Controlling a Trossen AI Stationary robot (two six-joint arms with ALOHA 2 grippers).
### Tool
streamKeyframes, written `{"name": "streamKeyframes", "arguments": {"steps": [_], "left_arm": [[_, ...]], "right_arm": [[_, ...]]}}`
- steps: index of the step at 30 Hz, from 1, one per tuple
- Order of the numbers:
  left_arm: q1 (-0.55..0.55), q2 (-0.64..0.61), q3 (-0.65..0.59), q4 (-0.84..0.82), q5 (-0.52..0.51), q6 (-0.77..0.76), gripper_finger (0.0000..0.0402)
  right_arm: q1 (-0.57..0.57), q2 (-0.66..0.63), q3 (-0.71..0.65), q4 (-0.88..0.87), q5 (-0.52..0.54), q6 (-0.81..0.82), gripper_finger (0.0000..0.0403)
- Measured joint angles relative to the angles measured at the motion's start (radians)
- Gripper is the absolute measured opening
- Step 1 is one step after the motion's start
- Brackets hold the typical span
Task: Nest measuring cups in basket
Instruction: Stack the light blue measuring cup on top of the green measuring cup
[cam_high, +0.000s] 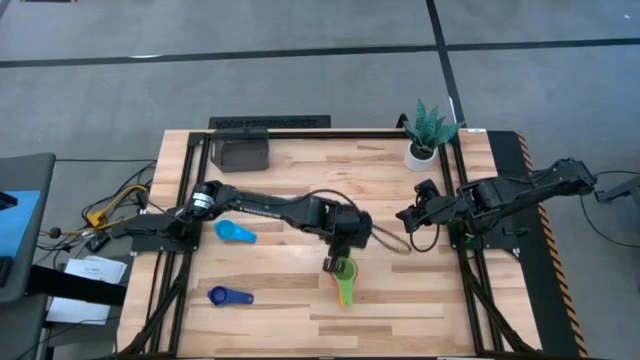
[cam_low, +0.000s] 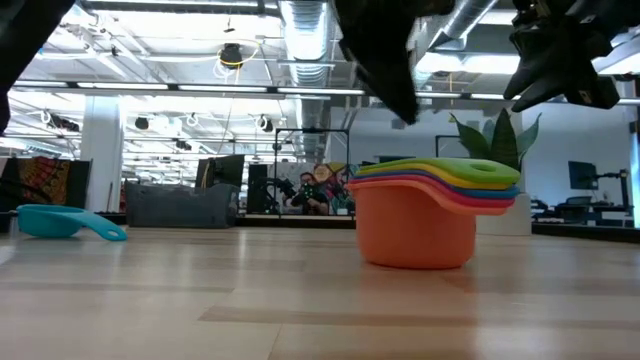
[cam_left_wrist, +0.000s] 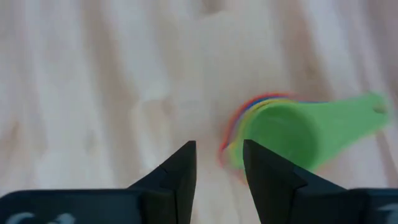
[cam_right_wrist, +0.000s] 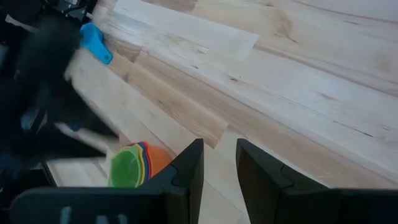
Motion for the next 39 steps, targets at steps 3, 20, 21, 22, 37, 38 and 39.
{"name": "streamKeyframes", "arguments": {"steps": [3,20,21,22,37,38,39], "left_arm": [[0.016,-0.001,0.023,-0.132,-0.075,-0.123,0.0121],[-0.026,-0.333,-0.413,-0.121,-0.208,-0.543,0.0121],[-0.025,-0.373,-0.469,-0.085,-0.209,-0.577,0.0121],[-0.024,-0.415,-0.528,-0.047,-0.211,-0.613,0.0121],[-0.070,-0.927,-1.143,0.032,-0.327,-1.498,0.0121],[-0.074,-0.939,-1.166,0.031,-0.317,-1.522,0.0121],[-0.079,-0.948,-1.185,0.026,-0.307,-1.537,0.0121]], "right_arm": [[0.000,0.000,0.000,0.000,0.000,0.000,0.0119],[0.029,0.000,0.000,-0.027,0.003,-0.009,0.0119],[0.031,0.000,0.000,-0.027,0.003,-0.009,0.0119],[0.033,0.000,0.000,-0.030,0.003,-0.009,0.0119],[0.031,0.000,0.000,-0.020,0.064,-0.034,0.0119],[0.031,0.000,0.000,-0.018,0.074,-0.036,0.0119],[0.031,0.000,0.000,-0.016,0.082,-0.038,0.0119]]}}
